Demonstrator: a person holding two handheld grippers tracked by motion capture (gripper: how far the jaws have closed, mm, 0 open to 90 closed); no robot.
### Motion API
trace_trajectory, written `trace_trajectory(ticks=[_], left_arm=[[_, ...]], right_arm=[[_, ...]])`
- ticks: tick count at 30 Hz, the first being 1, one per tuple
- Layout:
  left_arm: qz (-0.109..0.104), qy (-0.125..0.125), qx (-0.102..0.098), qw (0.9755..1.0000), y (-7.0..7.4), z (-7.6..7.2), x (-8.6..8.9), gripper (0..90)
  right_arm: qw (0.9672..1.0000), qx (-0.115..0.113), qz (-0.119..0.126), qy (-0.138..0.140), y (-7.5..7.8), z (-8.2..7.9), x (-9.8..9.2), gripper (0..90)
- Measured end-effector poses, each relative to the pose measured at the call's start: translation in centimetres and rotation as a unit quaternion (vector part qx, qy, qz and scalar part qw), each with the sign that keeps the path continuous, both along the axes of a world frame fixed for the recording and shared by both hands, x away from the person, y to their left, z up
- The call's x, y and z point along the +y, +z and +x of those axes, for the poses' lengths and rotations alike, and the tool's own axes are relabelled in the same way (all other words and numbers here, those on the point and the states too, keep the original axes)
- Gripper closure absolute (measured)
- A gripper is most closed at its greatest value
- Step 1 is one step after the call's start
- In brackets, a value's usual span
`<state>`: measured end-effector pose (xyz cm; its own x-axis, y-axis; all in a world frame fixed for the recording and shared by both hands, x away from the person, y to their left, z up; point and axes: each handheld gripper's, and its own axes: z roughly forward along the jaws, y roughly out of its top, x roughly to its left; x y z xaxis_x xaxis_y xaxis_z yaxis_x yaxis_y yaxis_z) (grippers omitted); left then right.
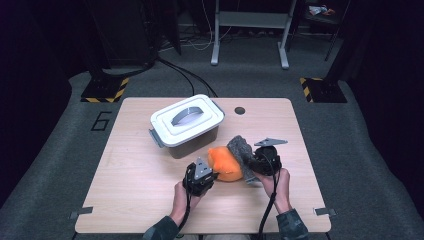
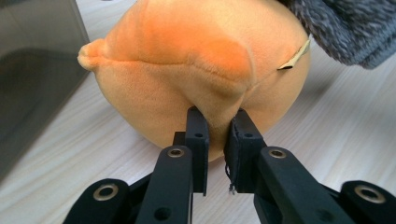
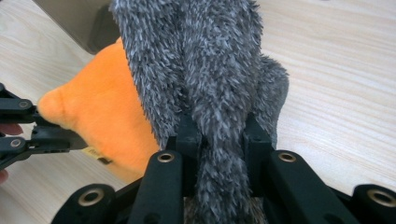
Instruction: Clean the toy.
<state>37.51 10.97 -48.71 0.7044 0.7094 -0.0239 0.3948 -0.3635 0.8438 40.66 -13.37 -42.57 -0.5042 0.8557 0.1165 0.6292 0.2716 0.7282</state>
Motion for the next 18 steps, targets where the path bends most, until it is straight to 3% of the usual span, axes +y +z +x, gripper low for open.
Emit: trace_trajectory(ticks=[4, 8, 14, 18], left_arm=[[-0.026, 0.0, 0.03, 0.9992, 0.8, 0.1, 0.0, 81.7], [-0.039, -0.001, 0.047, 0.9981, 1.6, 0.1, 0.0, 81.9], [-0.043, -0.009, 0.052, 0.9977, 2.4, -0.2, -0.2, 81.9], [-0.038, -0.014, 0.05, 0.9979, 2.4, -0.1, -0.5, 81.7]], right_arm=[[0.9999, -0.013, 0.003, 0.002, 0.8, -0.8, 0.0, 73.9], [0.9995, -0.026, 0.005, 0.016, 1.7, -1.6, 0.7, 73.9], [0.9982, -0.038, 0.002, 0.045, 2.9, -2.8, 2.8, 73.9], [0.9972, -0.039, -0.012, 0.064, 2.7, -2.8, 4.1, 73.9]])
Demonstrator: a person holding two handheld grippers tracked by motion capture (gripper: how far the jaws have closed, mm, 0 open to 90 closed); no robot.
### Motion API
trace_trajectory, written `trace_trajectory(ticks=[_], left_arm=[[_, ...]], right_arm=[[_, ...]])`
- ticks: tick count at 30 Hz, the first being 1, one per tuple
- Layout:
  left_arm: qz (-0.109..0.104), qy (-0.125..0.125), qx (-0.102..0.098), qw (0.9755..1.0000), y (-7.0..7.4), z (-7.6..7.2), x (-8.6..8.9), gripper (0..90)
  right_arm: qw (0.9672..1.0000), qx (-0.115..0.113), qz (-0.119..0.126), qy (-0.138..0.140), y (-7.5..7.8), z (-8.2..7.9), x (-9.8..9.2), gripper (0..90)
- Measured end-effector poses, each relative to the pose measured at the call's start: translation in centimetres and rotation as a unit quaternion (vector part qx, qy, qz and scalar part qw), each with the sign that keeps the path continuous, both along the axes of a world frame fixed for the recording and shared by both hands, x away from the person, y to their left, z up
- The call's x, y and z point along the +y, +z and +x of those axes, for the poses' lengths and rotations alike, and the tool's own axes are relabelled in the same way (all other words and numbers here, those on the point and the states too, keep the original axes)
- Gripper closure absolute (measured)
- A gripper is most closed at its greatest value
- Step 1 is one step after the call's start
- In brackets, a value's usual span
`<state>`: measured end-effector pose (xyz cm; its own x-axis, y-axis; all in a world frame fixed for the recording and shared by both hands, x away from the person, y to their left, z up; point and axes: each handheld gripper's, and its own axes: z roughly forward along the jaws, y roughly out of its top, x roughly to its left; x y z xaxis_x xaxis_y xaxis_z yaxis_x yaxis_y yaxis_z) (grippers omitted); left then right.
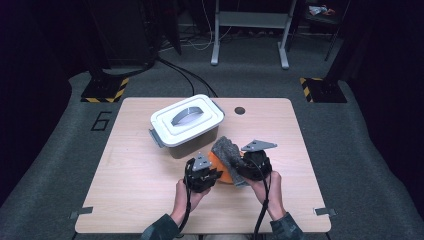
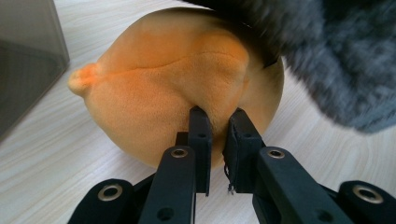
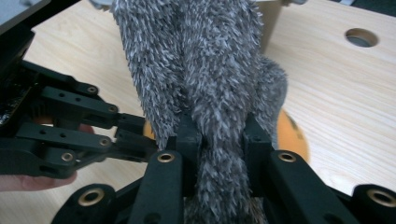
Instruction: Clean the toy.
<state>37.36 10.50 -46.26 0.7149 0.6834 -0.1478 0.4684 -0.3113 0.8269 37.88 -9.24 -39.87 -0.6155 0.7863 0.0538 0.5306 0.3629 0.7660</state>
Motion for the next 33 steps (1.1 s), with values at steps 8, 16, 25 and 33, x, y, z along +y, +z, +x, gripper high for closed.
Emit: trace_trajectory(ticks=[8, 16, 25, 33], left_arm=[[0.006, 0.004, -0.002, 1.0, -0.2, 0.2, 0.1, 81.4], [0.002, 0.004, 0.002, 1.0, -0.4, 0.4, 0.3, 81.0], [-0.007, 0.005, 0.01, 0.9999, -0.6, 0.4, 0.5, 81.0], [-0.005, 0.003, 0.007, 1.0, -0.6, 0.5, 0.4, 80.9]], right_arm=[[0.9998, -0.001, -0.017, -0.013, -1.2, 0.5, 0.8, 74.1], [0.9996, -0.001, -0.021, -0.017, -1.6, 0.8, 0.1, 74.1], [0.9987, 0.012, -0.015, -0.047, -2.4, 1.5, -2.0, 74.1], [0.996, 0.035, -0.008, -0.082, -3.9, 2.5, -4.1, 74.1]])
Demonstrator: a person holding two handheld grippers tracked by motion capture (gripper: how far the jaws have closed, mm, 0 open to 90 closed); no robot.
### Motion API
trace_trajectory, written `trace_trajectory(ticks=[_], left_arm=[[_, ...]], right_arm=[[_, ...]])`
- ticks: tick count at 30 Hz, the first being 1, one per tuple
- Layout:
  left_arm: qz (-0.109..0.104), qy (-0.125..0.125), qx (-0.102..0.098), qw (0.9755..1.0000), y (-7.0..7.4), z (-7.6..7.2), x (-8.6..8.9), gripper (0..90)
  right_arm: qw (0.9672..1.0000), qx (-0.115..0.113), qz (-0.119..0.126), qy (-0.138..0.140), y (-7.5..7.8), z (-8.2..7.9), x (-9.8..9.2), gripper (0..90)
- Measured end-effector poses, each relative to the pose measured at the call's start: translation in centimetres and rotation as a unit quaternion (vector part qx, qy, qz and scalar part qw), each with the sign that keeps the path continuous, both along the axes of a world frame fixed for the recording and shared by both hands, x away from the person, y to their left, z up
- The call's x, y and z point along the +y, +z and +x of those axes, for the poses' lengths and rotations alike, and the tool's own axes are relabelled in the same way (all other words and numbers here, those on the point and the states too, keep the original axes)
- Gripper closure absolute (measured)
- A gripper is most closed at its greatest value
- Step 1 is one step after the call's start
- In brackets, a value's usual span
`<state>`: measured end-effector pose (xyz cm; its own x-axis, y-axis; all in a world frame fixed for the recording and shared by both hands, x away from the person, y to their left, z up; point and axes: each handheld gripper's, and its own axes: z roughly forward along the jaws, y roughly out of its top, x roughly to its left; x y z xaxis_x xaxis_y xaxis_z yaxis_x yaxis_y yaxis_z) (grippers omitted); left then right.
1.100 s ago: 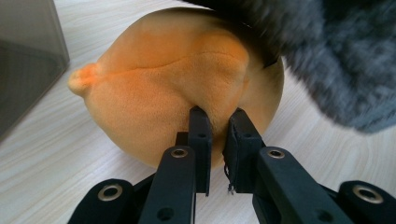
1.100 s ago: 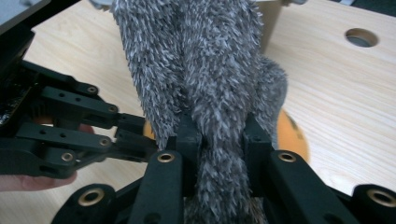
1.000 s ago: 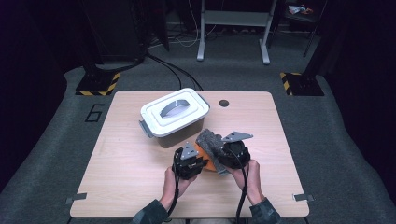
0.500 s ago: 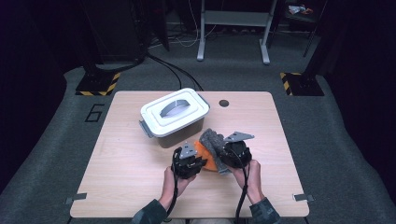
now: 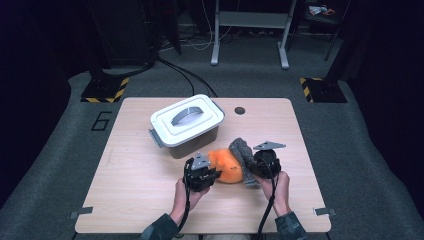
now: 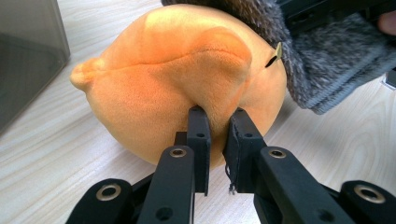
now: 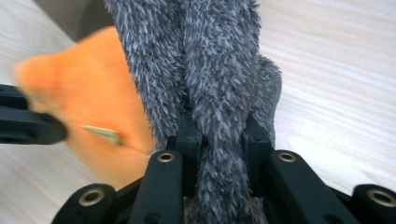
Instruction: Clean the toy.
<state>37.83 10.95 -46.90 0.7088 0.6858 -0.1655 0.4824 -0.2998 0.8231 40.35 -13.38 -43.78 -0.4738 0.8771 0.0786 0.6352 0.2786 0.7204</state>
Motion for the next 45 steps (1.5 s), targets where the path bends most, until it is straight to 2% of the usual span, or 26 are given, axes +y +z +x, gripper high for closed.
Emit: trace_trajectory(ticks=[1, 2, 5, 7, 8, 9, 12, 14, 18, 21, 24, 29, 31, 33, 35, 37, 38, 40, 45], left_arm=[[-0.002, 0.001, 0.002, 1.0, 0.0, 0.0, 0.0, 81.0], [-0.002, -0.001, 0.002, 1.0, 0.0, 0.0, 0.0, 80.9], [-0.003, 0.0, 0.002, 1.0, 0.0, 0.0, 0.0, 81.0], [-0.004, 0.001, 0.003, 1.0, 0.0, 0.0, 0.0, 80.9], [-0.005, 0.002, 0.003, 1.0, -0.1, 0.0, 0.1, 80.9], [-0.005, 0.002, 0.003, 1.0, -0.1, 0.0, 0.1, 80.8], [-0.007, -0.002, 0.005, 1.0, 0.0, 0.0, 0.1, 80.8], [-0.009, -0.003, 0.005, 0.9999, 0.0, 0.0, 0.1, 80.8], [-0.005, -0.006, 0.001, 1.0, 0.0, 0.1, 0.2, 80.7], [-0.007, -0.005, 0.002, 1.0, 0.0, 0.1, 0.1, 80.7], [-0.003, -0.007, -0.002, 1.0, 0.0, 0.1, 0.1, 80.7], [-0.001, -0.008, -0.004, 1.0, 0.1, 0.1, 0.0, 80.7], [-0.001, -0.008, -0.004, 1.0, 0.1, 0.1, 0.0, 80.7], [0.0, -0.01, -0.004, 0.9999, 0.1, 0.1, 0.0, 80.7], [0.001, -0.011, -0.003, 0.9999, 0.1, 0.1, -0.1, 80.7], [0.002, -0.01, 0.0, 0.9999, 0.0, 0.1, -0.1, 80.7], [-0.005, -0.008, 0.003, 0.9999, 0.0, 0.1, 0.0, 80.7], [-0.001, -0.01, -0.001, 0.9999, -0.1, 0.1, 0.0, 80.7], [-0.001, -0.011, 0.001, 0.9999, -0.1, 0.1, 0.1, 80.7]], right_arm=[[1.0, -0.002, 0.0, 0.0, -0.3, 0.2, -0.4, 74.1], [0.9998, 0.008, 0.006, -0.016, -0.8, 0.5, -0.8, 74.1], [0.9997, 0.014, 0.001, -0.021, -1.3, 0.8, -1.3, 74.1], [0.9991, 0.026, 0.001, -0.034, -1.9, 1.1, -1.6, 74.1], [0.9985, 0.037, -0.005, -0.041, -2.8, 1.5, -2.0, 74.1], [0.9985, 0.037, -0.005, -0.041, -2.8, 1.5, -2.0, 74.1], [0.9974, 0.056, 0.004, -0.045, -3.7, 1.9, -2.7, 74.1], [0.9973, 0.052, 0.007, -0.05, -3.3, 1.7, -2.9, 74.2], [0.9987, 0.022, 0.009, -0.044, -1.2, 0.8, -3.0, 74.2], [0.9998, -0.004, 0.001, -0.02, 0.9, -0.1, -2.3, 74.2], [0.9997, -0.023, 0.007, 0.003, 2.7, -1.0, -0.7, 74.2], [0.9978, -0.041, 0.006, 0.052, 4.3, -2.1, 2.2, 74.2], [0.9967, -0.044, 0.0, 0.069, 4.4, -2.3, 3.4, 74.2], [0.9955, -0.041, -0.015, 0.084, 4.1, -2.3, 4.8, 74.2], [0.9959, -0.036, -0.019, 0.08, 3.9, -2.2, 5.2, 74.2], [0.9961, -0.032, -0.042, 0.071, 3.2, -1.9, 5.6, 74.4], [0.9964, -0.031, -0.031, 0.073, 2.8, -1.7, 5.1, 74.4], [0.9966, -0.034, -0.031, 0.068, 2.8, -1.6, 5.0, 74.4], [0.9982, -0.023, -0.027, 0.049, 2.3, -1.4, 3.7, 74.4]])
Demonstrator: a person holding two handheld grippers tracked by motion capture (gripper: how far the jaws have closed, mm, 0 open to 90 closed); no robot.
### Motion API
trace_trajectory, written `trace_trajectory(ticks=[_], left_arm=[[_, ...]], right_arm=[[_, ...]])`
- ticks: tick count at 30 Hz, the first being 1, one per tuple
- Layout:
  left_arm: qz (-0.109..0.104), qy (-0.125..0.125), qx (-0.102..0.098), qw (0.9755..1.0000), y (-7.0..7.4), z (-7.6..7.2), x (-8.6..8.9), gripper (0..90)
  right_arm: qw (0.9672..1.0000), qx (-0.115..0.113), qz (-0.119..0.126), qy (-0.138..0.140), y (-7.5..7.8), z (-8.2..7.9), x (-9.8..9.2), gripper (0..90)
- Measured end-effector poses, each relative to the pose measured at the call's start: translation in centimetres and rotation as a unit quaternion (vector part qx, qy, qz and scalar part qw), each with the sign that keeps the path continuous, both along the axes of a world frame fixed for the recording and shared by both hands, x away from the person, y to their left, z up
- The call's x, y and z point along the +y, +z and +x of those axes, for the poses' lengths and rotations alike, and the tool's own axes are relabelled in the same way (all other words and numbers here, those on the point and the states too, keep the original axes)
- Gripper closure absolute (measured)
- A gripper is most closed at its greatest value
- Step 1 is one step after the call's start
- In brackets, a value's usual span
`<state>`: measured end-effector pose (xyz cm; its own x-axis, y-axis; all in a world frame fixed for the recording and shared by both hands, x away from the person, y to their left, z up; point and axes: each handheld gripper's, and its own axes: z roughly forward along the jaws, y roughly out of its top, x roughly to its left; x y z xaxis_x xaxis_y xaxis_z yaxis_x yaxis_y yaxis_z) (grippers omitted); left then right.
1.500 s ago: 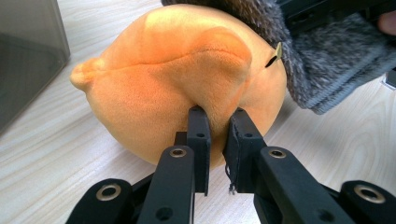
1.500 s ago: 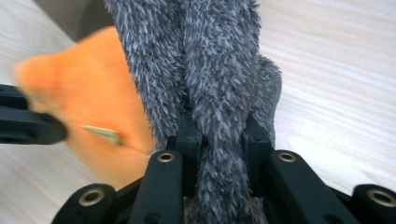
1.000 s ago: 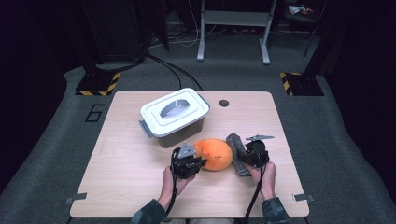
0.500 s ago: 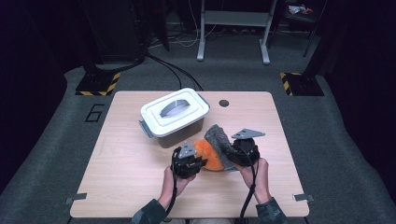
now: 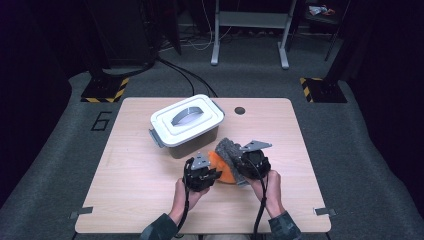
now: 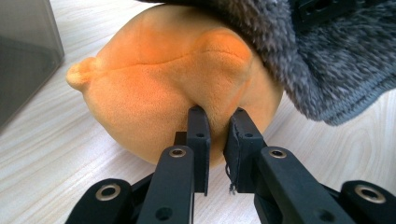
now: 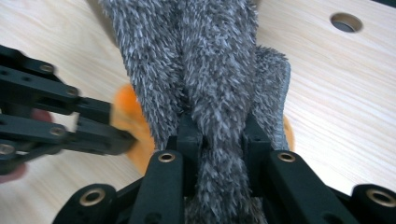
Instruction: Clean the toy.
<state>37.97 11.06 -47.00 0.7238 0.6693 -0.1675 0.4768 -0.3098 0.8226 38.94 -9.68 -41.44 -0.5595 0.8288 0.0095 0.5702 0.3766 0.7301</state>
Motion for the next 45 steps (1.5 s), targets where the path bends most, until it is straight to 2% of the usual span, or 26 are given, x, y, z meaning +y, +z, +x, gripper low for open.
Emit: trace_trajectory(ticks=[9, 16, 20, 21, 25, 27, 28, 30, 33, 35, 38, 40, 42, 45], left_arm=[[-0.004, -0.001, 0.004, 1.0, 0.0, 0.0, 0.0, 80.7], [-0.002, -0.005, 0.004, 1.0, -0.1, 0.0, 0.1, 80.7], [-0.006, -0.004, 0.007, 1.0, -0.1, 0.0, 0.0, 80.7], [-0.004, -0.004, 0.006, 1.0, -0.1, 0.0, 0.1, 80.7], [-0.001, -0.006, 0.008, 1.0, -0.1, 0.1, 0.3, 80.7], [-0.005, -0.002, 0.009, 0.9999, -0.1, 0.1, 0.3, 80.7], [-0.006, -0.003, 0.009, 0.9999, -0.1, 0.1, 0.4, 80.7], [-0.007, -0.002, 0.012, 0.9999, -0.1, 0.2, 0.5, 80.6], [-0.004, -0.003, 0.01, 0.9999, -0.1, 0.2, 0.6, 80.6], [-0.006, -0.002, 0.011, 0.9999, -0.2, 0.2, 0.6, 80.5], [-0.009, -0.001, 0.012, 0.9999, -0.2, 0.2, 0.6, 80.5], [-0.008, -0.001, 0.011, 0.9999, -0.2, 0.2, 0.7, 80.3], [-0.007, -0.001, 0.011, 0.9999, -0.2, 0.2, 0.7, 80.1], [-0.004, 0.0, 0.011, 0.9999, -0.3, 0.2, 0.7, 79.6]], right_arm=[[0.9995, 0.014, 0.009, -0.028, -1.2, 0.9, -2.6, 74.4], [0.9977, 0.035, 0.016, -0.055, -2.7, 1.7, -4.2, 74.4], [0.9959, 0.049, 0.017, -0.074, -3.7, 2.2, -4.9, 74.5], [0.995, 0.057, 0.012, -0.081, -4.4, 2.6, -5.3, 74.5], [0.9937, 0.071, 0.004, -0.087, -5.6, 3.1, -5.7, 74.5], [0.9919, 0.086, 0.003, -0.093, -6.0, 3.2, -6.0, 74.5], [0.9919, 0.086, 0.003, -0.093, -6.0, 3.2, -6.0, 74.5], [0.993, 0.07, -0.002, -0.095, -5.5, 3.1, -6.1, 74.5], [0.9947, 0.043, 0.004, -0.094, -3.6, 2.3, -6.1, 74.5], [0.9959, 0.026, 0.006, -0.086, -2.0, 1.6, -5.6, 74.5], [0.9982, 0.002, 0.019, -0.057, -0.1, 0.8, -4.5, 74.5], [0.9992, 0.002, 0.024, -0.031, 0.5, 0.6, -3.6, 74.5], [0.9998, 0.006, 0.015, -0.013, 0.5, 0.6, -2.6, 74.5], [0.9997, 0.022, 0.005, -0.013, -0.4, 1.0, -1.5, 74.7]])
